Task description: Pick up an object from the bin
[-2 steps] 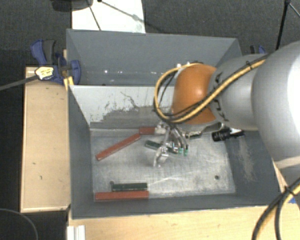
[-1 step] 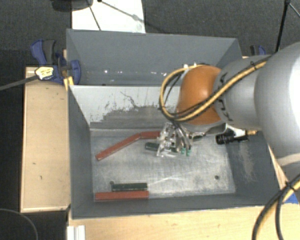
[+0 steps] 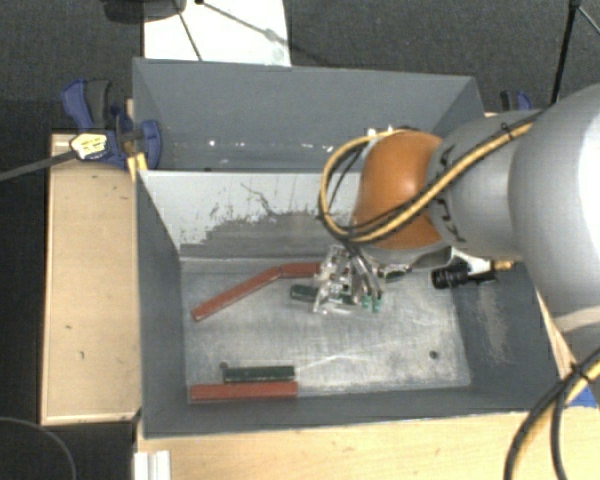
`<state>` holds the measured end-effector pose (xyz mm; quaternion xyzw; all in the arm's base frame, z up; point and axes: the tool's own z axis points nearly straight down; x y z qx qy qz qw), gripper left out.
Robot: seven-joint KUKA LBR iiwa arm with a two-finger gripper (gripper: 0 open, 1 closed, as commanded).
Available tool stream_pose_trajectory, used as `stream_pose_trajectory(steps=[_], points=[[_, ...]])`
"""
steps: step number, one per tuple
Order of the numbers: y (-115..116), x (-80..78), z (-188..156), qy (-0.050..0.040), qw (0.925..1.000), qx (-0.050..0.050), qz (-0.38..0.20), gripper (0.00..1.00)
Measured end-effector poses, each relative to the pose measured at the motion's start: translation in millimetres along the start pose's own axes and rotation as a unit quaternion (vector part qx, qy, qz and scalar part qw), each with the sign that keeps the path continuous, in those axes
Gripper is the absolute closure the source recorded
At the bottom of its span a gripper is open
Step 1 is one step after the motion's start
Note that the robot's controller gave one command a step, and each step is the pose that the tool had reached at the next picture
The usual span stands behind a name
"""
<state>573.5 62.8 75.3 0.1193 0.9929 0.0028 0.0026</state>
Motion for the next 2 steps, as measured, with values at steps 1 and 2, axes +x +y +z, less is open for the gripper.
stream_pose_trajectory(steps=[1, 2], points=[[0, 0.9, -3, 0.0010, 1.0000, 0.001, 0.000, 1.00], [-2, 2.2, -16, 0.0028, 1.0000, 0.003, -0.001, 1.00]])
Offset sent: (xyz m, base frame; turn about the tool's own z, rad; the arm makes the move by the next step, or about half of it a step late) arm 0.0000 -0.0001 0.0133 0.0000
